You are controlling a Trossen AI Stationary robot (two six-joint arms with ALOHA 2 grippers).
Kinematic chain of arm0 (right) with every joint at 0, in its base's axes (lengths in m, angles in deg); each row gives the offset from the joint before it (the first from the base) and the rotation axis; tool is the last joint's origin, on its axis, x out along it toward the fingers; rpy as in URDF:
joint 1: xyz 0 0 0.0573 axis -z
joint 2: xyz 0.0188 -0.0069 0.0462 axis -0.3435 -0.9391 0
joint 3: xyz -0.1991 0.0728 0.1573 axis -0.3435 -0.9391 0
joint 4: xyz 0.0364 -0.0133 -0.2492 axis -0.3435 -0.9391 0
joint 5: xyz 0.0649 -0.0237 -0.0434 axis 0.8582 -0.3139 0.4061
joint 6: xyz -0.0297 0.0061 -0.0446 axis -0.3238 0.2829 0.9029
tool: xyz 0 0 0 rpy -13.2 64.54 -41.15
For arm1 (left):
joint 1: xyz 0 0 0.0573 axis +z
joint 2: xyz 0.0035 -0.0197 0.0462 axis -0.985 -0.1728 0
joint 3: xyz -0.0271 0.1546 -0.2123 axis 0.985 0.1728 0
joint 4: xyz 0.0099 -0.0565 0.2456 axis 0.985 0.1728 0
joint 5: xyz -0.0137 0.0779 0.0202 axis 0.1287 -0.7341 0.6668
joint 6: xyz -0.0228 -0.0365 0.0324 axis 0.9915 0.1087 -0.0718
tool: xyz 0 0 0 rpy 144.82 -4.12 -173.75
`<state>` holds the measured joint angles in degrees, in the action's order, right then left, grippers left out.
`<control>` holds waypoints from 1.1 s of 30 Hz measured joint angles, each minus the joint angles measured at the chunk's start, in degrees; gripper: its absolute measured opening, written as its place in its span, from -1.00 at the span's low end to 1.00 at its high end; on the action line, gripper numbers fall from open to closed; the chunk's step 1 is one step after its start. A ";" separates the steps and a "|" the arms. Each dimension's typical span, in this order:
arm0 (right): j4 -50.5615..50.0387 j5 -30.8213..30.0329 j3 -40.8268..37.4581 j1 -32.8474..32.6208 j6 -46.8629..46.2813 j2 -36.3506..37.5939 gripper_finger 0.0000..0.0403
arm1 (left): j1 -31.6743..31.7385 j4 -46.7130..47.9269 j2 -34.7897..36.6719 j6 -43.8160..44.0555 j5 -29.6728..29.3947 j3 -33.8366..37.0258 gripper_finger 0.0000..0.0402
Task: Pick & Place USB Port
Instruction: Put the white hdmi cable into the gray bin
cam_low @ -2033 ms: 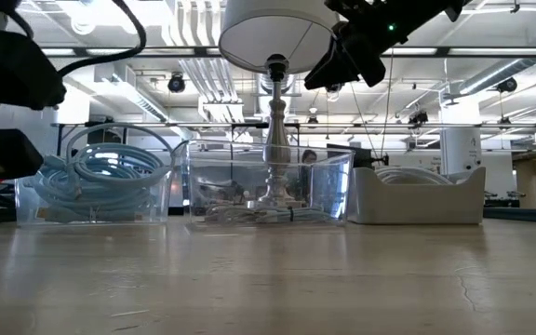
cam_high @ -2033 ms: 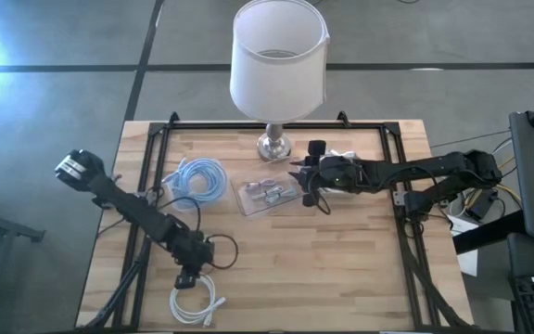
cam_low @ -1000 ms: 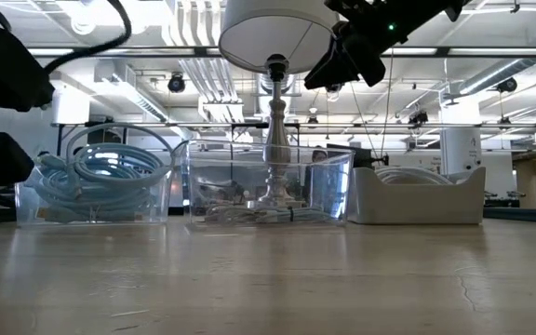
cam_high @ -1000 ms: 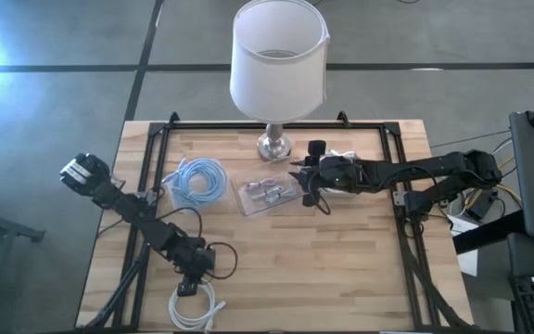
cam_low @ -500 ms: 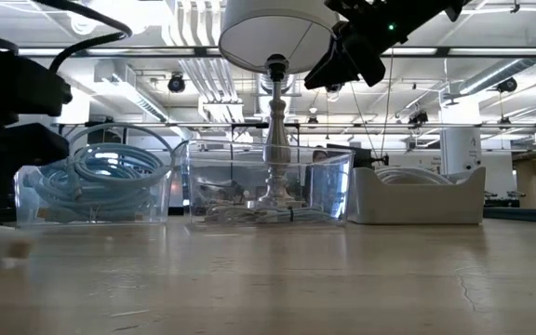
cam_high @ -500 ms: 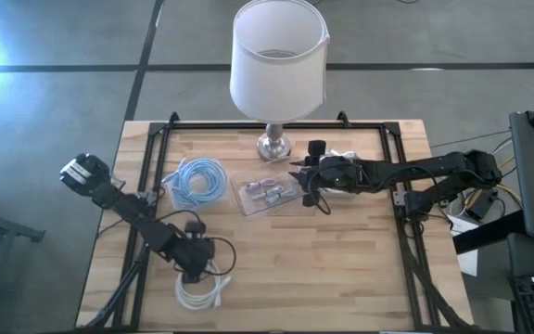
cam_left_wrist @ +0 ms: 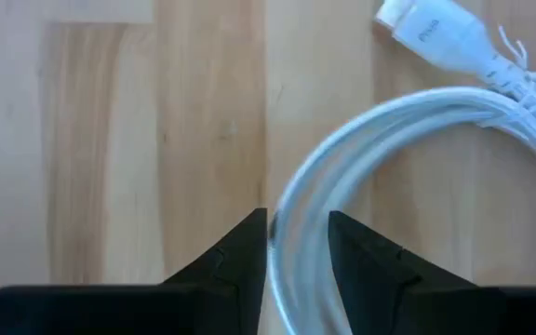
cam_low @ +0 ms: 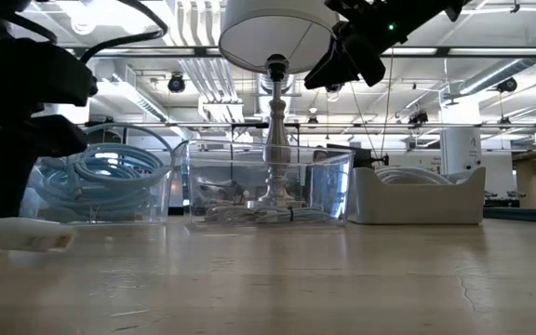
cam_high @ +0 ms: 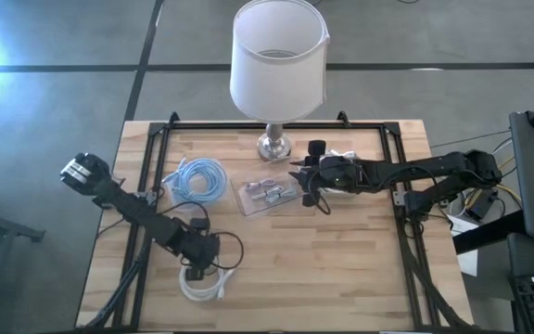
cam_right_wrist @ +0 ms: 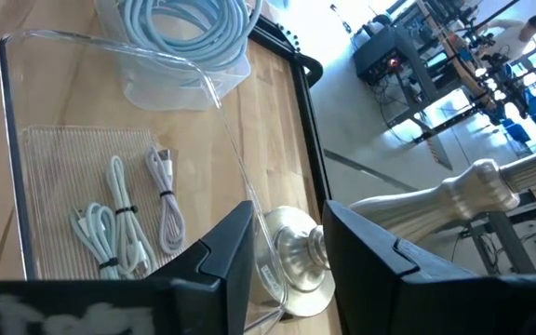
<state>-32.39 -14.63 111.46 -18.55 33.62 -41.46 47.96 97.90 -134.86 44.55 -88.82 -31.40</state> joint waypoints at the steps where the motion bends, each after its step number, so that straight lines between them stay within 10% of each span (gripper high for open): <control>1: 0.02 -0.02 0.00 0.02 -0.02 0.00 -0.37 | 0.06 -0.05 0.00 0.48 0.30 0.00 -0.40; 33: -0.01 0.00 0.00 -0.02 0.00 0.00 -0.43 | 0.47 -2.09 -1.77 4.02 5.98 -1.24 -0.26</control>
<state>-32.40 -14.62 111.46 -18.57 33.62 -41.46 48.44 95.81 -136.63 48.57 -82.84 -32.64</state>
